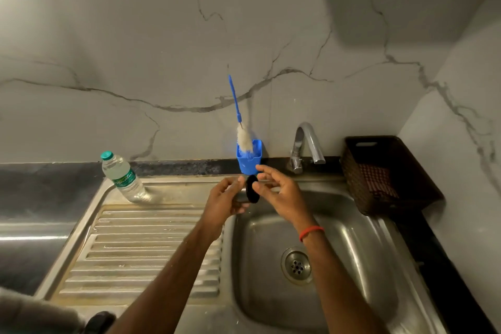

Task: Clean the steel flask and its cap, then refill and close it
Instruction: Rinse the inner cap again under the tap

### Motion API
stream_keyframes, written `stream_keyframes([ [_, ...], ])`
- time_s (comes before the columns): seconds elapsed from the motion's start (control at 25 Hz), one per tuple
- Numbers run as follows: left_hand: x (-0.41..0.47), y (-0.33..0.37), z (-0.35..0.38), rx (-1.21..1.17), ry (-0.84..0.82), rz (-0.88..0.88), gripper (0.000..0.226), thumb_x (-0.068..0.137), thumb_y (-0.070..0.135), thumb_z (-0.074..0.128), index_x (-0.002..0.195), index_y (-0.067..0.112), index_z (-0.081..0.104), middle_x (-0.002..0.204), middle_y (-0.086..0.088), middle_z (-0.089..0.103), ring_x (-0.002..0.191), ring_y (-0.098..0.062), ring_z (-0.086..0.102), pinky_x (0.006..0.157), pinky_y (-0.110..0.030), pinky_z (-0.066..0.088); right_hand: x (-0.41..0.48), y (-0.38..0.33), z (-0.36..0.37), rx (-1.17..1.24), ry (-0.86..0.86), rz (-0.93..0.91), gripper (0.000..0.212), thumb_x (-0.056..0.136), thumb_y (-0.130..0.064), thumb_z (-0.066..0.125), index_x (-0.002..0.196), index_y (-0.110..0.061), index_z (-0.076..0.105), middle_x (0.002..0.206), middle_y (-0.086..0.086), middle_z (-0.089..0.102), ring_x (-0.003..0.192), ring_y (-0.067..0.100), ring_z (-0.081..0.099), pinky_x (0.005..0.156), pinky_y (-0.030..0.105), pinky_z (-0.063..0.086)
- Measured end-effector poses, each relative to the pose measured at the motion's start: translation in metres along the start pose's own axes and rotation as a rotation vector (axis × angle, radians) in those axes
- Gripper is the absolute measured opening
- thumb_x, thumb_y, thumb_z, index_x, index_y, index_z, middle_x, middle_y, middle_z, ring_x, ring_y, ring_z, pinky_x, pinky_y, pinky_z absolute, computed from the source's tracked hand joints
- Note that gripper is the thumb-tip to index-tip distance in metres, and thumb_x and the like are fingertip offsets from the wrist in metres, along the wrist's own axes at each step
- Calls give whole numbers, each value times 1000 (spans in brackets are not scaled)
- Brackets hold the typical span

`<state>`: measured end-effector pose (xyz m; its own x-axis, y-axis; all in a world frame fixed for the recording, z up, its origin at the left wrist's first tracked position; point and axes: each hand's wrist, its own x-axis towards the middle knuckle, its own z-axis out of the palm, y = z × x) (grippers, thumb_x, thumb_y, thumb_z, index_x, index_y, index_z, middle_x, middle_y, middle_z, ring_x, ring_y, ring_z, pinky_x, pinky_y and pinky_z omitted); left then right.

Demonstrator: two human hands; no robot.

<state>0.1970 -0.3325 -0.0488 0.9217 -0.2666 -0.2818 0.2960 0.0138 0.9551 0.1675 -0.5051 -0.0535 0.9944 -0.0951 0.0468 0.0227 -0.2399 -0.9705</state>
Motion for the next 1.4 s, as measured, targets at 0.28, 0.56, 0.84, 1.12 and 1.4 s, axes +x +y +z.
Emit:
stream_keyframes([
  [0.28,-13,-21,35,-20,-167,-205,54,106,57,31,120,20,68,90,-10,73,72,-13,69,72,-32,49,-46,20,-5,-29,58,48,67,78,-34,84,137,-32,52,123,-22,61,116,-11,53,89,6,44],
  [0.56,20,-30,57,384,-101,-82,35,103,48,51,106,17,67,90,-8,76,74,-17,70,68,-34,50,-56,48,-41,-148,136,150,77,69,-34,89,137,-29,53,123,-17,62,115,-5,56,94,10,44],
  [0.84,75,-22,97,606,-84,10,38,102,48,51,97,14,69,97,-7,75,87,-23,72,85,-43,59,-51,80,-65,-124,222,246,78,71,-24,89,140,-27,50,121,-15,62,108,-7,55,90,7,43],
  [1.12,133,-10,135,903,-68,23,45,103,53,45,97,14,68,91,-8,71,82,-22,68,81,-40,55,-39,103,-74,-88,249,278,80,72,-30,87,142,-30,48,117,-23,61,104,-24,53,88,5,47],
  [1.4,151,-7,155,1265,-43,117,34,102,35,57,122,8,60,105,-8,63,95,-26,63,76,-37,48,-26,118,-78,-90,242,302,82,73,-29,87,145,-26,46,122,-20,60,100,-25,51,80,-1,43],
])
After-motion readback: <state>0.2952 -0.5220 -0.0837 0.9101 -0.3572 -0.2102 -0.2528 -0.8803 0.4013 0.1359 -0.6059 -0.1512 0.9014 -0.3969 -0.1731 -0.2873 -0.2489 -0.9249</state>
